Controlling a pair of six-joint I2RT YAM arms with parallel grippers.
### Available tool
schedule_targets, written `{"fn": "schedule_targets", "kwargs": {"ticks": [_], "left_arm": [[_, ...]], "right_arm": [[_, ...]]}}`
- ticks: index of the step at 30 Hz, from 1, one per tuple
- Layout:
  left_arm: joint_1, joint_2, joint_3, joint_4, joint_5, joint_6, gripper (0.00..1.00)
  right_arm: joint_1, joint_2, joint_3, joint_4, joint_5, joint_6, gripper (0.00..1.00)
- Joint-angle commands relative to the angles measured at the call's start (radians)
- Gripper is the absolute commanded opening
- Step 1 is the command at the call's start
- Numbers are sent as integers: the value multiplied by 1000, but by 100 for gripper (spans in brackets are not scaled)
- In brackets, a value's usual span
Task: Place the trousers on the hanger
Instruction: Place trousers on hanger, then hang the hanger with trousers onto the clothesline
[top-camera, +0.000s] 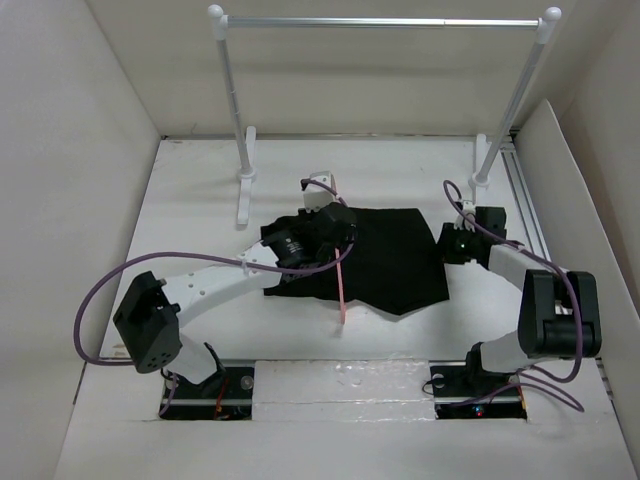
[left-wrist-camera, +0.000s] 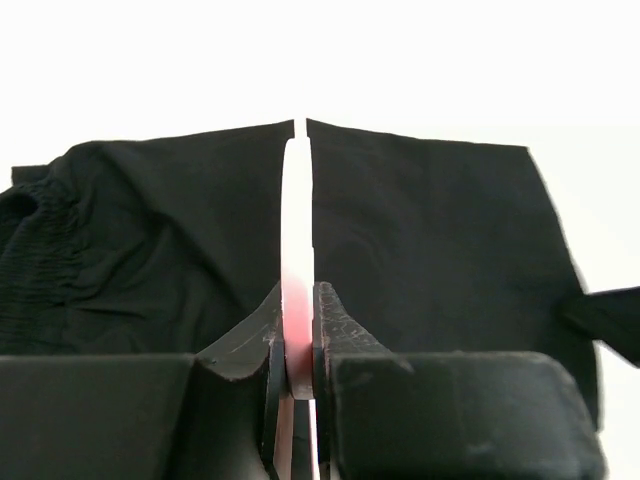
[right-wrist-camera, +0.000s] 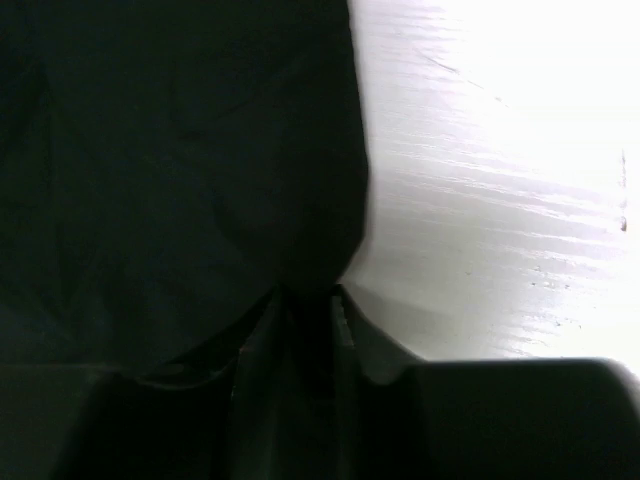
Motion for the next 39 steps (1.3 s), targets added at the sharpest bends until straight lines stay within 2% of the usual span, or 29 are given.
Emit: {"fn": "schedule_targets", "kwargs": {"ticks": [1, 3, 6, 8, 9, 11, 13, 16, 20, 22, 23, 27, 31, 39], "left_arm": [[-7, -46, 75, 1, 8, 1, 0], [-7, -59, 79, 26, 33, -19, 0], [-7, -56, 78, 50, 71, -43, 0], [-7, -50, 84, 47, 80, -76, 0], [-7, -48, 89, 43, 91, -88, 0], [-7, -56, 124, 36, 99, -102, 0], [-7, -62, 180, -5, 100, -102, 0], [-7, -44, 354, -104, 96, -88, 0], [-7, 2, 587, -193, 96, -59, 0], [-7, 39, 685, -238, 106, -42, 0], [-7, 45, 685, -240, 111, -42, 0], [-7, 73, 762, -250, 134, -8, 0], [-7, 85, 813, -264, 160, 9, 0], [-7, 62, 807, -266, 172, 12, 0]], "right_arm": [[26, -68, 41, -17, -12, -16, 33], [26, -119, 42, -25, -19, -12, 40], [46, -163, 56, -55, -30, -9, 59], [57, -182, 81, -93, -36, -18, 67], [71, -209, 91, -112, -36, -24, 76], [97, -257, 143, -196, -27, -74, 82], [109, -352, 185, -283, -50, -96, 83], [167, -488, 277, -342, -110, -61, 83], [320, -585, 391, -348, -116, 49, 86], [463, -585, 467, -278, -90, 150, 89], [463, -585, 467, -278, -90, 151, 89], [645, -515, 550, -204, -20, 200, 94], [698, -443, 581, -163, 39, 226, 94], [736, -452, 448, -103, 142, 315, 86]]}}
